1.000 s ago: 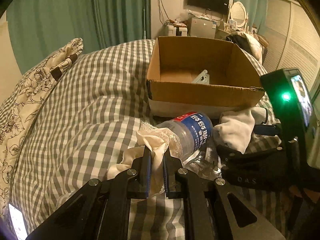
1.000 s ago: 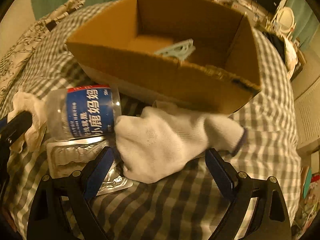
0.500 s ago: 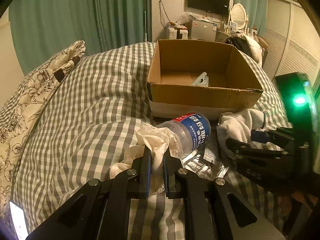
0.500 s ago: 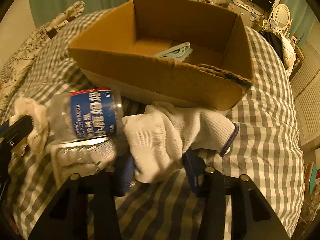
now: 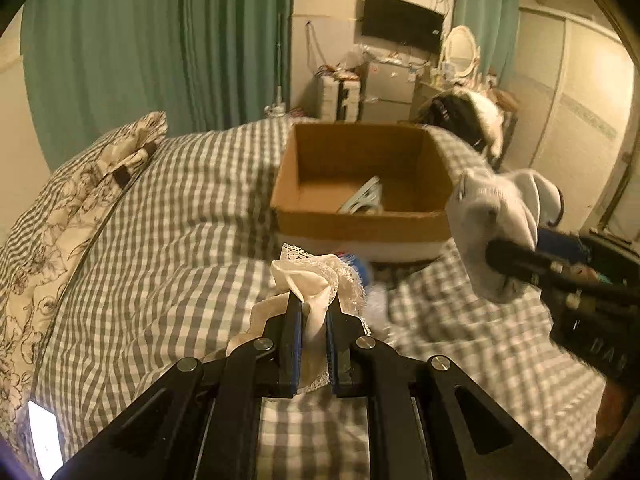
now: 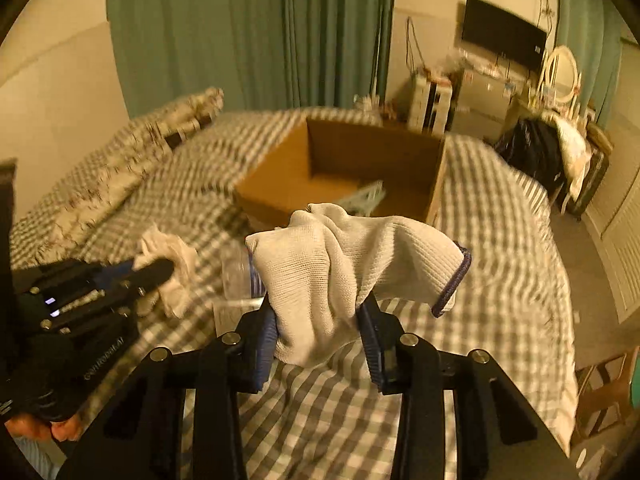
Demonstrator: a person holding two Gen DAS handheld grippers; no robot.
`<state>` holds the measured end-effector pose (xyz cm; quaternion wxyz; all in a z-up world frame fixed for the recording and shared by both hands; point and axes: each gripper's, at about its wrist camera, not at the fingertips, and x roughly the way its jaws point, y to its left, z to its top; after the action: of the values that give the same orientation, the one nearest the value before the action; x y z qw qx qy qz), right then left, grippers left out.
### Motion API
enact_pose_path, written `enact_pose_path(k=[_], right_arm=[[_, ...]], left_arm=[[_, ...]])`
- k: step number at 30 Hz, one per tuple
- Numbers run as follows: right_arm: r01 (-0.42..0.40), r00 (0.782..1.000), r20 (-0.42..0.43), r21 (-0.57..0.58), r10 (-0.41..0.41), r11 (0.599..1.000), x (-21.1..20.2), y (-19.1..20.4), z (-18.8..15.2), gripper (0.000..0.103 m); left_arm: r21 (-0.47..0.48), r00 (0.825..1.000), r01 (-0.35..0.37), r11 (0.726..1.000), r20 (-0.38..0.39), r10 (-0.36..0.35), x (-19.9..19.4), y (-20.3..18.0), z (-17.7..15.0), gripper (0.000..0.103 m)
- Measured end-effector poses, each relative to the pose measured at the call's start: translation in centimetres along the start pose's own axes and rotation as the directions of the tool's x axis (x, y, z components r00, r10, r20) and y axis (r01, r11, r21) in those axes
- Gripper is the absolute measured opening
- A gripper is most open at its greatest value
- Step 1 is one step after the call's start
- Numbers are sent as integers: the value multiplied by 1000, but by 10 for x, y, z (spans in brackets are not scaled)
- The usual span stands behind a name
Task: Organize objects
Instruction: 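Grasp the white glove with the left gripper while the right grasps the white sock, then drop the glove and sock into the box with both grippers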
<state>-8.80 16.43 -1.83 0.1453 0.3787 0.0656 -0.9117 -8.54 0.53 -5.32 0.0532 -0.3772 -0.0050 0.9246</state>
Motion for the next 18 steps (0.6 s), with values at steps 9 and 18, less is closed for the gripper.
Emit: enact_pose_path(k=[9, 18], right_arm=[[3, 987, 163, -26, 1, 1000, -52, -17, 59, 37], [-17, 970, 240, -24, 22, 1000, -26, -39, 124, 37]], left_arm=[[62, 994, 66, 996, 86, -71, -13, -21, 68, 10], [84, 987, 93, 992, 124, -103, 26, -20, 155, 10]])
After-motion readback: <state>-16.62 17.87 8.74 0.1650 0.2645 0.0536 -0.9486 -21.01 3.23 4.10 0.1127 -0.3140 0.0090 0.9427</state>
